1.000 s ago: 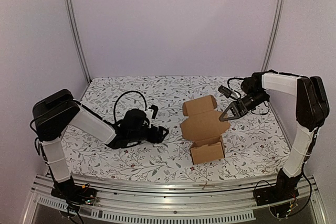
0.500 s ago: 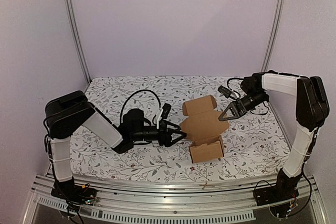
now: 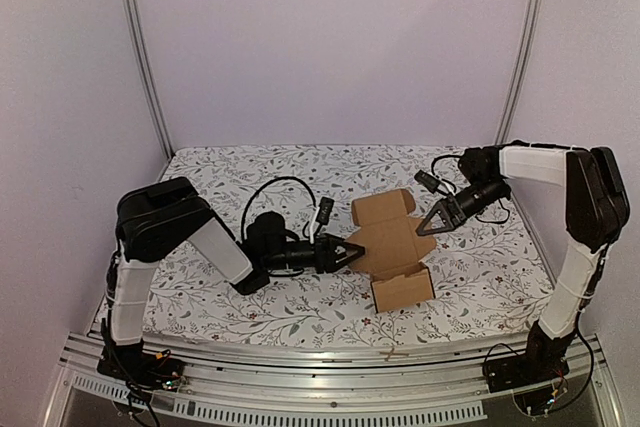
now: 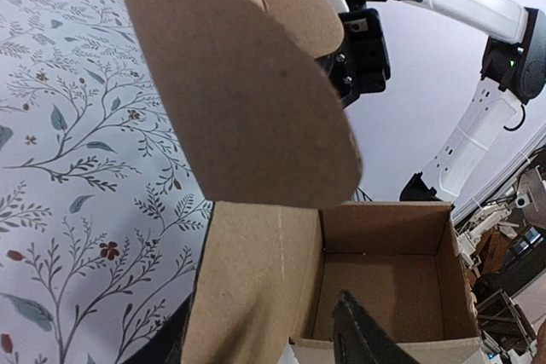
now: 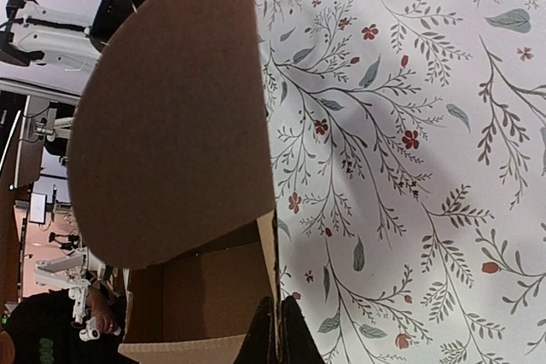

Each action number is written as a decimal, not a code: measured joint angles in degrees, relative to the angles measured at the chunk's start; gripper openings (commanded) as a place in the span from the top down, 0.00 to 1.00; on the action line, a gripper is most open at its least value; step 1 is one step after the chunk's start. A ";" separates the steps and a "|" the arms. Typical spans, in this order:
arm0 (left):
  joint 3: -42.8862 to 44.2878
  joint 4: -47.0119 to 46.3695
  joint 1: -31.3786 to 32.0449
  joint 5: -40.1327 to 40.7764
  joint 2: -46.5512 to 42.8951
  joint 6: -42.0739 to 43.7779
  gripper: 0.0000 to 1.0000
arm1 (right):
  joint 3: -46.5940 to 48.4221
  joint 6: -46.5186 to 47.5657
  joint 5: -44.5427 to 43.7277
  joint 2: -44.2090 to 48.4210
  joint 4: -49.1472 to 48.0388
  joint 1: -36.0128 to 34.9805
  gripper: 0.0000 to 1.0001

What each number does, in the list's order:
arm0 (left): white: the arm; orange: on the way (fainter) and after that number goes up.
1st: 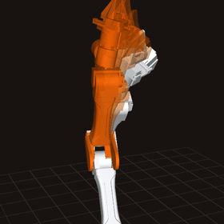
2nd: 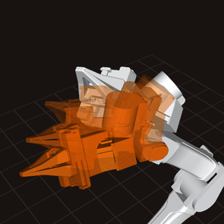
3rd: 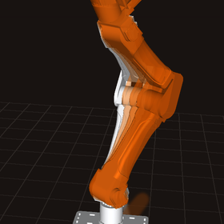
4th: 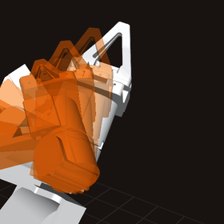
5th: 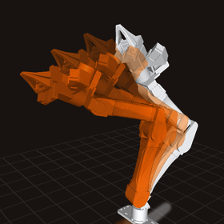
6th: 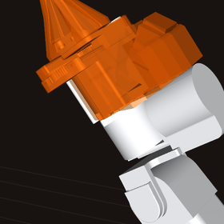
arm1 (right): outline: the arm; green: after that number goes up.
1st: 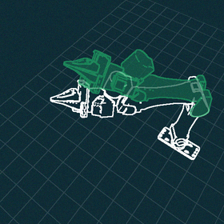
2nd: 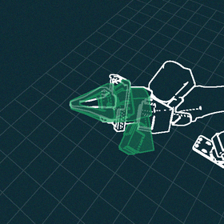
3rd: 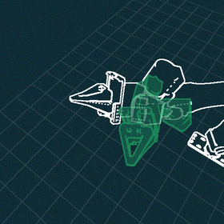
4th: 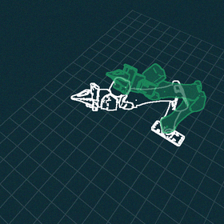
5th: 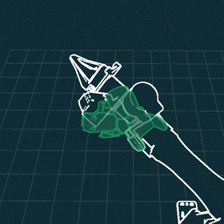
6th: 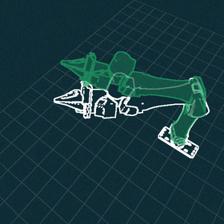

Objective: Fold the paper box

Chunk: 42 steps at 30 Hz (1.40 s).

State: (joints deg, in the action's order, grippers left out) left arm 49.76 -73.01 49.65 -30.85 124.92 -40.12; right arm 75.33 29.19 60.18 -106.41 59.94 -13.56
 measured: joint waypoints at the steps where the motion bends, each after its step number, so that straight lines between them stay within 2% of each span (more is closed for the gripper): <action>1: 0.76 -0.61 0.07 -0.24 0.90 -1.18 0.61 | -0.48 -1.05 -0.81 0.28 -0.96 -0.09 0.99; 6: 3.63 -1.57 0.90 -0.66 3.56 -5.66 0.76 | -2.93 -7.50 -6.86 3.28 -6.75 -1.51 0.99; 14: 4.52 -0.48 2.73 1.68 2.86 -7.06 0.99 | -5.01 -16.02 -18.10 9.35 -13.75 -5.22 0.96; 18: 3.96 0.26 3.37 2.60 1.36 -8.09 1.00 | -5.60 -18.47 -22.01 11.56 -15.21 -7.67 0.88; 20: 3.23 0.00 3.52 2.78 0.61 -8.26 1.00 | -5.55 -18.91 -21.64 12.72 -14.99 -8.33 0.81; 23: 1.14 -0.57 3.56 2.47 -1.57 -8.46 1.00 | -4.74 -18.29 -18.99 14.23 -12.44 -7.61 0.70; 26: -0.70 -1.36 3.56 0.81 -3.74 -8.61 1.00 | -2.27 -15.47 -13.75 15.58 -8.17 -2.86 0.63; 30: -2.54 -1.42 3.48 -1.62 -6.75 -8.55 1.00 | 0.42 -9.97 -7.23 17.51 -3.52 6.36 0.63; 33: -2.95 -1.36 3.48 -2.95 -8.33 -8.35 1.00 | 0.15 -8.00 -6.71 18.21 -3.34 8.87 0.63; 37: -2.99 -1.64 3.48 -3.30 -9.31 -8.35 1.00 | -2.03 -8.68 -7.74 17.75 -5.62 7.13 0.62; 42: -3.43 -1.70 3.48 -2.16 -9.31 -8.44 1.00 | -2.71 -8.07 -7.50 15.08 -5.64 1.20 0.60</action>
State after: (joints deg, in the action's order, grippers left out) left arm 46.33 -74.72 53.12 -33.01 115.61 -48.56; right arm 72.62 21.12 52.69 -91.33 54.30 -12.36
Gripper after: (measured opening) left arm 0.016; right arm 0.382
